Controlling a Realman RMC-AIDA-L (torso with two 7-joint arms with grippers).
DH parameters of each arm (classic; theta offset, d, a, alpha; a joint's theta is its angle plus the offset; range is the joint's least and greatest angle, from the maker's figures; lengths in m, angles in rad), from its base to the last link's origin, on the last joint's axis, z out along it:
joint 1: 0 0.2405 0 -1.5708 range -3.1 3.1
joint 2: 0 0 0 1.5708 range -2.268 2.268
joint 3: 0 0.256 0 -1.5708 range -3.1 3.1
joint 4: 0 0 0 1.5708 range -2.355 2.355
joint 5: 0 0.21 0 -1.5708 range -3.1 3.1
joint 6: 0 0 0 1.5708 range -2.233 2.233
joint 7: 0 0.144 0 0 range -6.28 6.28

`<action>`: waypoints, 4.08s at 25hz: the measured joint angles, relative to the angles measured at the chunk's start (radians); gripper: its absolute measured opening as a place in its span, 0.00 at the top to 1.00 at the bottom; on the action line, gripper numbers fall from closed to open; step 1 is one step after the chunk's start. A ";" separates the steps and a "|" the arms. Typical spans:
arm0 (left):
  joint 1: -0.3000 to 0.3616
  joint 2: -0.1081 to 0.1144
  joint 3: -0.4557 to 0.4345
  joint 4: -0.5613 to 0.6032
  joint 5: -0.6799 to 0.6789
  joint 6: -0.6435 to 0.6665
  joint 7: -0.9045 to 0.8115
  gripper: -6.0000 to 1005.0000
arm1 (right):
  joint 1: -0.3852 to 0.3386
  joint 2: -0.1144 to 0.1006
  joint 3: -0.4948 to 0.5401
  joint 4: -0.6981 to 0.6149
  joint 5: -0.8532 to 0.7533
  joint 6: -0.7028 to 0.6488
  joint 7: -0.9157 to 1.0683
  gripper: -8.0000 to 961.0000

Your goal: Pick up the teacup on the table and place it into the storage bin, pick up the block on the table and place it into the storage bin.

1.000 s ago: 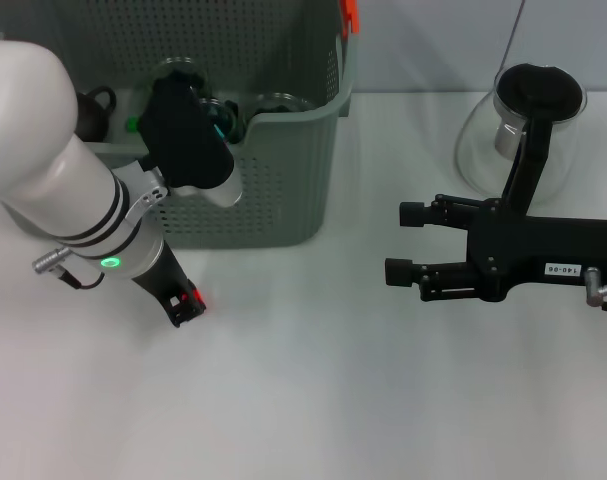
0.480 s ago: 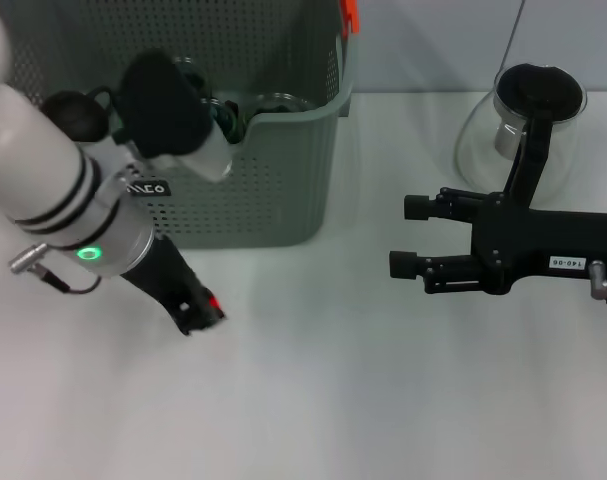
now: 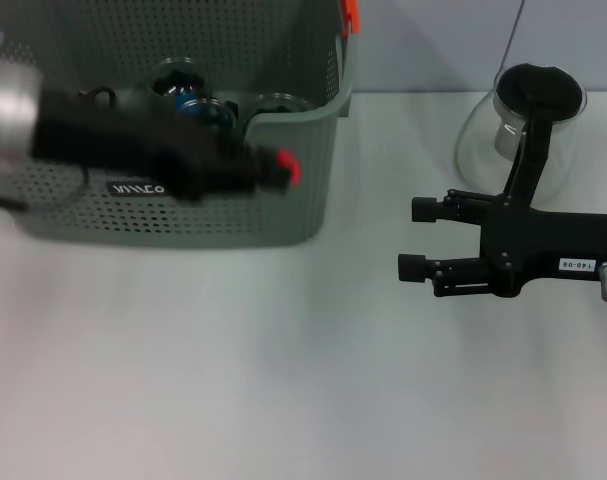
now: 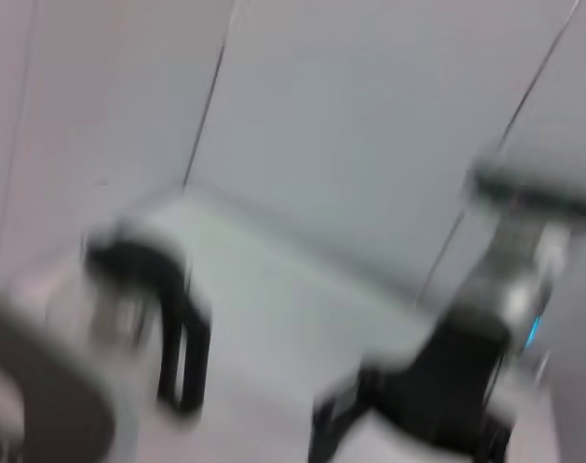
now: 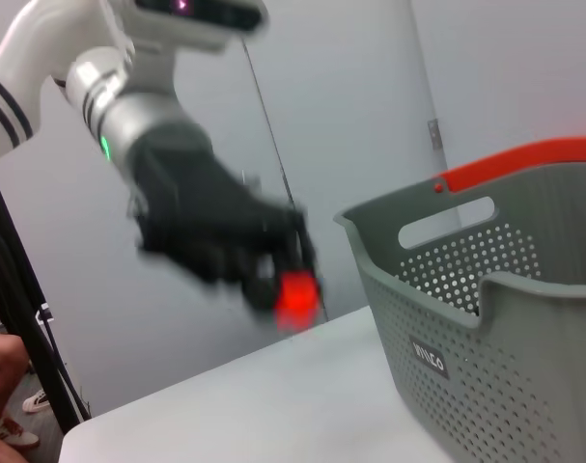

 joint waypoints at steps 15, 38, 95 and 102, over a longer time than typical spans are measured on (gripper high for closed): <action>-0.214 0.146 -0.032 -0.313 0.182 -0.506 0.061 0.72 | -0.002 0.001 0.005 0.002 0.000 -0.002 0.008 0.02; -0.236 0.089 -0.010 -0.352 0.117 -0.665 0.043 0.38 | 0.017 -0.002 0.006 -0.005 -0.009 0.024 0.000 0.02; 0.208 -0.009 -0.195 -0.547 0.165 -0.237 0.822 0.07 | 0.184 0.128 -0.102 0.170 -0.177 0.280 -0.274 0.02; 0.192 -0.008 -0.187 -0.560 0.196 -0.231 0.814 0.07 | 0.183 0.126 -0.102 0.185 -0.146 0.282 -0.317 0.02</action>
